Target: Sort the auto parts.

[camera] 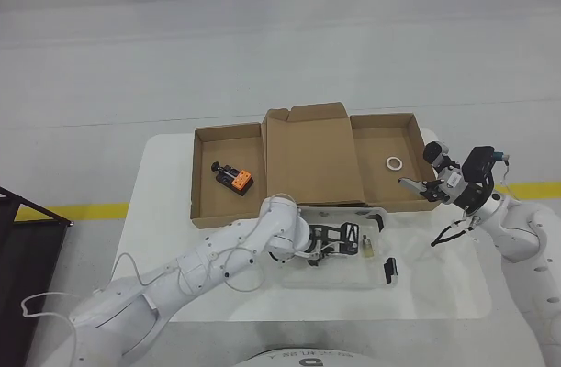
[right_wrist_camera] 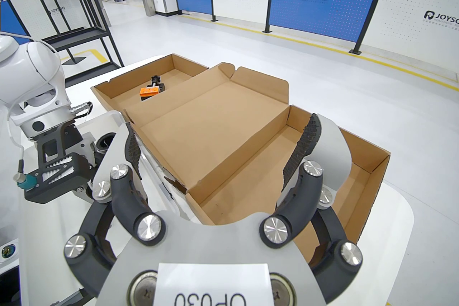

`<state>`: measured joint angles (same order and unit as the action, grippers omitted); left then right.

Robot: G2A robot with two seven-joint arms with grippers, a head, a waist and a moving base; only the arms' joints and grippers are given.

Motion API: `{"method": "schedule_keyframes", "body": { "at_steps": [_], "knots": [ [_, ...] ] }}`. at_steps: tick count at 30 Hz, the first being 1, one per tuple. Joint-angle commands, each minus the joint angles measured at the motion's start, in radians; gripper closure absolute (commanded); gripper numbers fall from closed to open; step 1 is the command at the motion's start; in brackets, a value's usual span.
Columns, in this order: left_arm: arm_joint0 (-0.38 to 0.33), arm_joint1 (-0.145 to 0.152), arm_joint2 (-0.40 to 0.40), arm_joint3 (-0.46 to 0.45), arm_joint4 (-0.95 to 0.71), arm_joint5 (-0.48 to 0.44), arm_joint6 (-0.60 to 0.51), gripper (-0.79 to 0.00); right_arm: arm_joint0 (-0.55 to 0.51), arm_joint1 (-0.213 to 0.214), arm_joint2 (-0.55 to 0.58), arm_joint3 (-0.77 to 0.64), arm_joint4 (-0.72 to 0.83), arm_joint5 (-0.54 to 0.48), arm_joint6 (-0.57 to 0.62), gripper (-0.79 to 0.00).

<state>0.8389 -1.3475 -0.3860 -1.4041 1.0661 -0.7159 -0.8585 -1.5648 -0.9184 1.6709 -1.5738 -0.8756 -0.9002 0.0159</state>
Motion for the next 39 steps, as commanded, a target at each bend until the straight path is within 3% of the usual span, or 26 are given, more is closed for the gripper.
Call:
{"method": "schedule_keyframes", "body": {
  "at_steps": [1, 19, 30, 39],
  "knots": [
    [0.010, 0.006, -0.010, -0.023, -0.006, 0.005, -0.005, 0.000, 0.000, 0.000, 0.000, 0.000, 0.000, 0.000, 0.000, -0.785],
    [0.136, 0.084, -0.115, -0.333, 0.001, 0.123, -0.206, 0.000, 0.000, 0.000, 0.000, 0.000, 0.000, 0.000, 0.000, -0.785],
    [0.248, 0.137, -0.208, -0.463, 0.098, 0.149, -0.129, 0.000, 0.000, 0.000, 0.000, 0.000, 0.000, 0.000, 0.000, -0.785],
    [0.374, 0.207, -0.413, -0.595, 0.120, 0.110, -0.057, 0.000, 0.000, 0.000, 0.000, 0.000, 0.000, 0.000, 0.000, -0.785]
  ]
}}
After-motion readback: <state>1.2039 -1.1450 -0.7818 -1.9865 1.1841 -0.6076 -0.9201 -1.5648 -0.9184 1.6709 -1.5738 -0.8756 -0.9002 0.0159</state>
